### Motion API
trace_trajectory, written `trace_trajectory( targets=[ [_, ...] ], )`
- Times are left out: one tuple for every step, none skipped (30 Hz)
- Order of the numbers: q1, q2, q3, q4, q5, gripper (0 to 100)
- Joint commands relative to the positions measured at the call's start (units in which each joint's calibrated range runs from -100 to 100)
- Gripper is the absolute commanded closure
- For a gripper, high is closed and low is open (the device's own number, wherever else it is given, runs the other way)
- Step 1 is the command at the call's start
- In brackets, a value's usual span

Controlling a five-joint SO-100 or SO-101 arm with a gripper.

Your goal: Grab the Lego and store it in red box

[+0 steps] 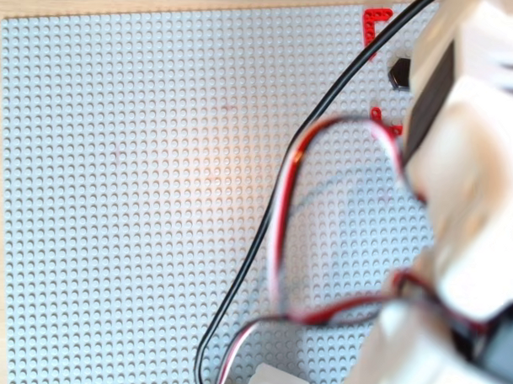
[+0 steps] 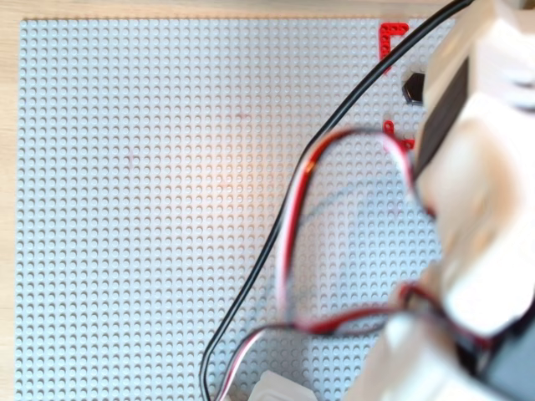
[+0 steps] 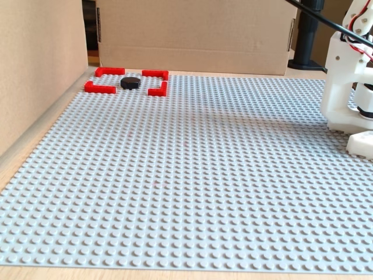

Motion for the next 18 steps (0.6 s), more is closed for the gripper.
trace_trajectory(
  targets=[
    [-4.31,-10.22,-6.09,10.09,1.15,98],
    [-5.35,-12.42,-7.09,12.20,1.00,98],
    [-6.62,-14.62,-7.73,14.13,0.95,98],
    [-8.03,-17.00,-7.82,15.27,0.95,98],
    [-9.44,-19.62,-7.27,15.53,0.89,98],
    [-10.34,-22.67,-6.45,15.45,0.89,98],
    [-11.08,-25.89,-5.45,15.45,0.95,98],
    [-11.90,-29.20,-4.27,15.45,0.95,98],
    [-12.50,-32.34,-2.45,15.45,1.00,98],
    [-12.79,-35.56,-0.36,15.36,1.10,98],
    [-13.17,-38.69,1.55,15.36,1.00,98],
    [-13.46,-41.83,3.73,15.36,1.00,98],
    [-13.46,-44.96,6.00,15.36,1.00,98],
    [-13.69,-47.76,8.18,15.36,1.00,98],
    [-13.69,-50.56,10.46,15.36,1.00,98],
    [-13.76,-53.35,12.55,15.36,1.00,98],
    [-13.69,-55.98,14.55,15.36,1.00,98],
    [-13.84,-58.35,16.27,15.36,1.00,98]
  ],
)
